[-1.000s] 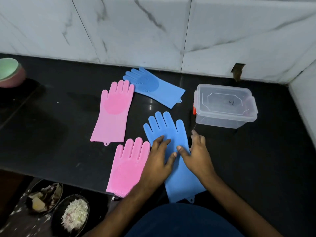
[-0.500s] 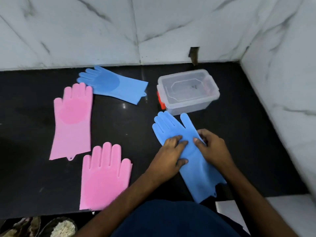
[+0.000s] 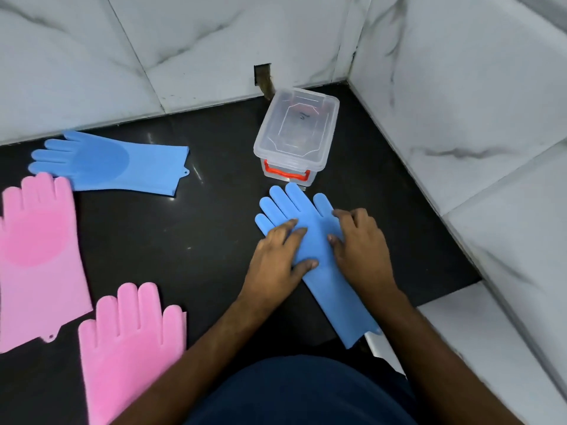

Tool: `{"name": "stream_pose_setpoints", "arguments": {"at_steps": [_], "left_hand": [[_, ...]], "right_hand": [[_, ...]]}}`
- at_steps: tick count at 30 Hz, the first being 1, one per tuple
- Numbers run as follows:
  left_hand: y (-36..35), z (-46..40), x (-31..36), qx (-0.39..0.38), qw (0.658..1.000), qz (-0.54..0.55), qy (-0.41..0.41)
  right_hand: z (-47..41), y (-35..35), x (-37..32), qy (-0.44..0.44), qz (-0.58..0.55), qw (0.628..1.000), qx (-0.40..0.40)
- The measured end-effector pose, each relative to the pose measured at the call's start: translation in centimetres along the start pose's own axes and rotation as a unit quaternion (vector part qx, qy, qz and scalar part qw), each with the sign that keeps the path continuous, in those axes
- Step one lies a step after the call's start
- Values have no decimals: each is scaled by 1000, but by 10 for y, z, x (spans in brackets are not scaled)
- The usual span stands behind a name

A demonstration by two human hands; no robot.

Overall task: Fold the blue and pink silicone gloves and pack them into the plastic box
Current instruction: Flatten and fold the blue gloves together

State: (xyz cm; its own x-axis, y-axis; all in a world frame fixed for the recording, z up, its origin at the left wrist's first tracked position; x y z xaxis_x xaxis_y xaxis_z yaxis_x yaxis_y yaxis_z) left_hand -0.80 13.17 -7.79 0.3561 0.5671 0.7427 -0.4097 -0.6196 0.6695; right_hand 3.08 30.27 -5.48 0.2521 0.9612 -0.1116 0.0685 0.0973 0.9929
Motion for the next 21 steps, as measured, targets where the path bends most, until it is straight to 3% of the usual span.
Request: {"name": "stream_pose_setpoints", "arguments": {"at_steps": [2,5,8,14,21], "left_hand": [[19,2,-7,73,997,32,19],[50,2,-26,158,985,33,57],[74,0,-51,177,978,-7,108],[107,-12,-105,242,938,-116,218],[147,-44,-151,327,902,-154,235]], "right_hand": [[-5,-1,-21,36,-18,999,15],[-19,-7,-59,86,-65,994,-25],[-38,-16,-88,127,-37,990,-51],[-76,-36,-132,188,4,982,-19],[-87,-59,-156,228,67,971,41]]}}
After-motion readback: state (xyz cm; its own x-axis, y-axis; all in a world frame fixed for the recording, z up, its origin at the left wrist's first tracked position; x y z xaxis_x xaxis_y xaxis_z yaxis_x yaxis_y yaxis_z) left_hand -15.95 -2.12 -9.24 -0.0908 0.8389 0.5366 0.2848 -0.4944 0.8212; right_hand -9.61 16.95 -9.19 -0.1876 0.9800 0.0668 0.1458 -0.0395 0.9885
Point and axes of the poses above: each hand's wrist, its own z-axis away from the middle knuckle, its own y-axis out of the back of the hand, x = y × z, the point moved 3 cm from there along -z, towards the middle knuckle, and after that the axes turned 12 degrees about z, right-handed, at the moved point
